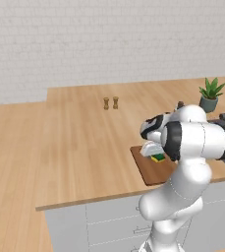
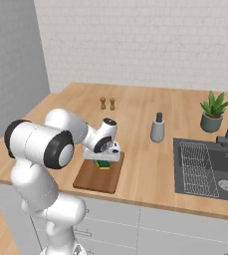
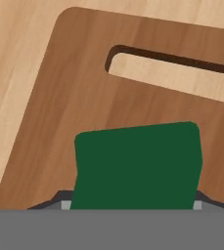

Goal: Pick up the sponge from the counter and clean the cutting board by briefly scrubbing or pressing down on the cutting board. Once finished, release the sponge.

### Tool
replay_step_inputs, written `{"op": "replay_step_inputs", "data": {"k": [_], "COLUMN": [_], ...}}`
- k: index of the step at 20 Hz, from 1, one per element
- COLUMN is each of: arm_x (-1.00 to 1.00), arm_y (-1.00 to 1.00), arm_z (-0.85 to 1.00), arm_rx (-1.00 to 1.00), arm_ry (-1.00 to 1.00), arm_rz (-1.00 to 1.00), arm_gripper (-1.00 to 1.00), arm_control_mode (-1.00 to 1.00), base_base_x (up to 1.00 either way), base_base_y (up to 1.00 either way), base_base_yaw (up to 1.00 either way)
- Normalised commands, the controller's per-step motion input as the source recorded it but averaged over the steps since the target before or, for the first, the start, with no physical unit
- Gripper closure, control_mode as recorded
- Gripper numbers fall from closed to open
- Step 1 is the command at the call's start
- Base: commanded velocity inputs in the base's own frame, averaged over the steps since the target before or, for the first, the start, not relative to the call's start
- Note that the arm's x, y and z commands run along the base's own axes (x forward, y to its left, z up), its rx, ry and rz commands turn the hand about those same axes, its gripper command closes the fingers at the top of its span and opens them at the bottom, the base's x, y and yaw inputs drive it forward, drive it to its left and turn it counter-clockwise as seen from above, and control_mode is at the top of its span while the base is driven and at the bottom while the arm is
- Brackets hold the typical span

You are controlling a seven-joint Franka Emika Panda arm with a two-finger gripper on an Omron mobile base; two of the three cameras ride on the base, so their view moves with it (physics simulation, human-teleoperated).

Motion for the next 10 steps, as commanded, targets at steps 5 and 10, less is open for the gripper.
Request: {"op": "replay_step_inputs", "data": {"k": [5, 10], "arm_x": [-0.85, -0.61], "arm_y": [0.68, 0.69], "arm_z": [-0.5, -0.6], "arm_rx": [0.0, 0.0], "arm_ry": [0.0, 0.01], "arm_rz": [0.0, 0.0], "arm_gripper": [1.0, 1.0], "arm_control_mode": [-1.0, -1.0], "base_base_x": [0.0, 0.0], "base_base_y": [0.0, 0.0], "base_base_yaw": [0.0, 0.0]}}
